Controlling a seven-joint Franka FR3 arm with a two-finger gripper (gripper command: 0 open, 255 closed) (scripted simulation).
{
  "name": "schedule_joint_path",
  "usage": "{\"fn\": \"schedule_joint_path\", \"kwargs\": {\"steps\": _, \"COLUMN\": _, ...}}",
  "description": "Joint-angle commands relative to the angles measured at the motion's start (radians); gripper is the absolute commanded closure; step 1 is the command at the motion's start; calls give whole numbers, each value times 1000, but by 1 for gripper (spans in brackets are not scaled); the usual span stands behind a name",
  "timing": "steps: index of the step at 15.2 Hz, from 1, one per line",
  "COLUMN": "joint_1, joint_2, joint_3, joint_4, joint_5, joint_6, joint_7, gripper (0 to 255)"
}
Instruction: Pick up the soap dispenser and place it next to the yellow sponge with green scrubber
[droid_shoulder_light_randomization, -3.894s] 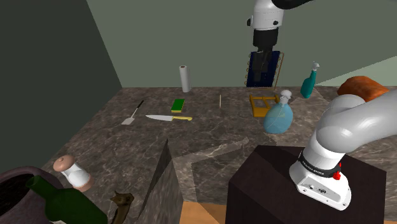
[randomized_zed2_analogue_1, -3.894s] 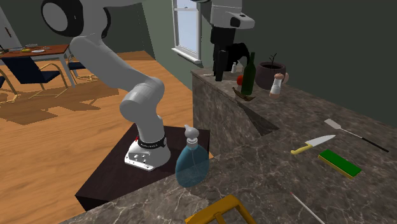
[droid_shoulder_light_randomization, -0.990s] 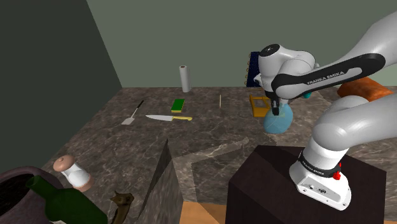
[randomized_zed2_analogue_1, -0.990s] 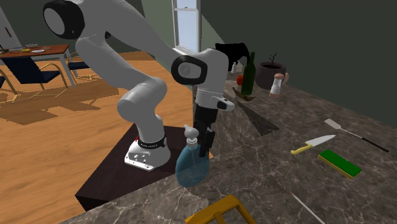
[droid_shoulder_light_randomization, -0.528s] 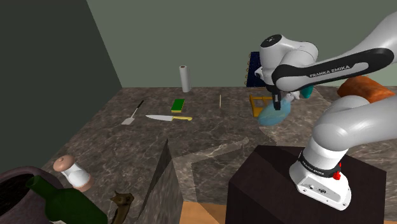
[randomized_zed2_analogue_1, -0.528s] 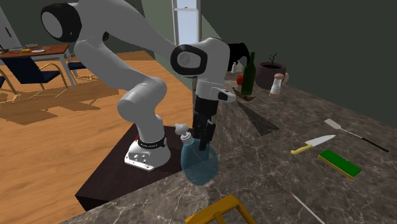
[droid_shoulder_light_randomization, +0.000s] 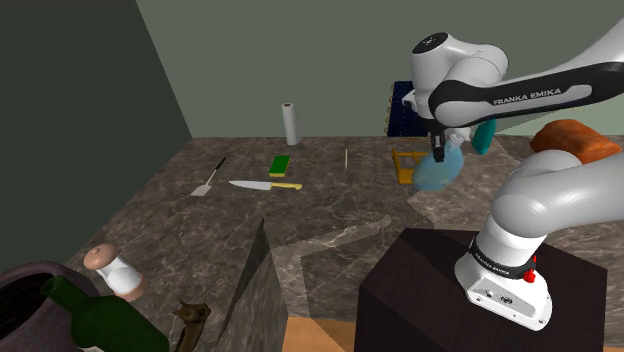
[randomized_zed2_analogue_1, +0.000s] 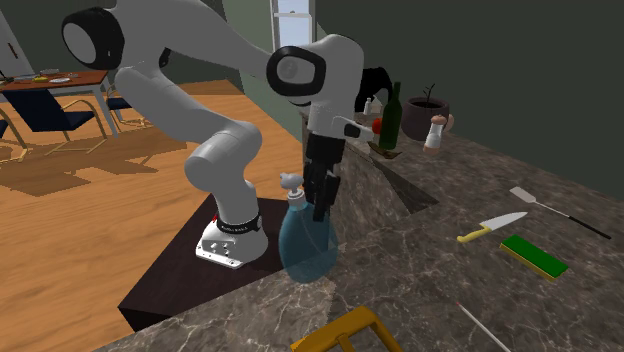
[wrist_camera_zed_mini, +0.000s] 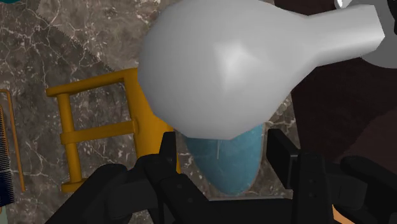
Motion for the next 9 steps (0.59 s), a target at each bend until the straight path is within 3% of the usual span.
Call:
{"fn": "schedule_joint_path", "kwargs": {"steps": 1, "joint_1": 0, "joint_2": -11, "joint_3": 0, "joint_4": 22, "joint_5": 3, "joint_6": -31, "joint_7": -14, "gripper": 255}}
{"fn": "schedule_joint_path", "kwargs": {"steps": 9, "joint_1": 3, "joint_2": -22, "joint_3": 10, "joint_4": 122, "joint_5": 19, "joint_6": -134, "joint_7": -53, "gripper": 255}}
